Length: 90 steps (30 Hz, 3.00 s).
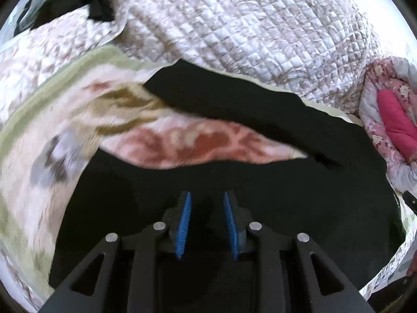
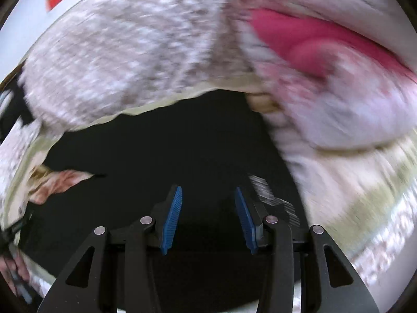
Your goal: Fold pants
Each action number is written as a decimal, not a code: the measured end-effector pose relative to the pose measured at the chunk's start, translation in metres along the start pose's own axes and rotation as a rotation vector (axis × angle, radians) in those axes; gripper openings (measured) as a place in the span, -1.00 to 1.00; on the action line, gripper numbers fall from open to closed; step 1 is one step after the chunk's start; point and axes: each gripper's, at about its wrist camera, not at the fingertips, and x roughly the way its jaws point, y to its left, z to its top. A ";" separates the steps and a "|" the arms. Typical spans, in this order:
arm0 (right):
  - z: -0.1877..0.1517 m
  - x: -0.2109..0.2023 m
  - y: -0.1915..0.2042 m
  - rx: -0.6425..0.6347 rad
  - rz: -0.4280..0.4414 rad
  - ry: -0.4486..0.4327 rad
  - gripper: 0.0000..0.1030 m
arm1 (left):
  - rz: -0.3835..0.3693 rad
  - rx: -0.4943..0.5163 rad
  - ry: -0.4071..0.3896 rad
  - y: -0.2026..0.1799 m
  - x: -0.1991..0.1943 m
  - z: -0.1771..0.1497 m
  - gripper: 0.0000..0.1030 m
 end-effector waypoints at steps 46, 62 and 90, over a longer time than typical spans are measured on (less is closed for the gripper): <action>-0.024 0.069 0.094 -0.292 0.072 0.148 0.03 | 0.033 0.180 -0.014 -0.056 0.024 -0.009 -0.09; -0.020 0.047 0.095 -0.271 0.146 0.089 0.14 | 0.022 0.179 -0.018 -0.061 -0.004 -0.001 -0.09; 0.135 0.183 0.085 -0.392 0.167 0.171 0.30 | -0.044 0.284 0.032 -0.095 0.129 0.153 0.23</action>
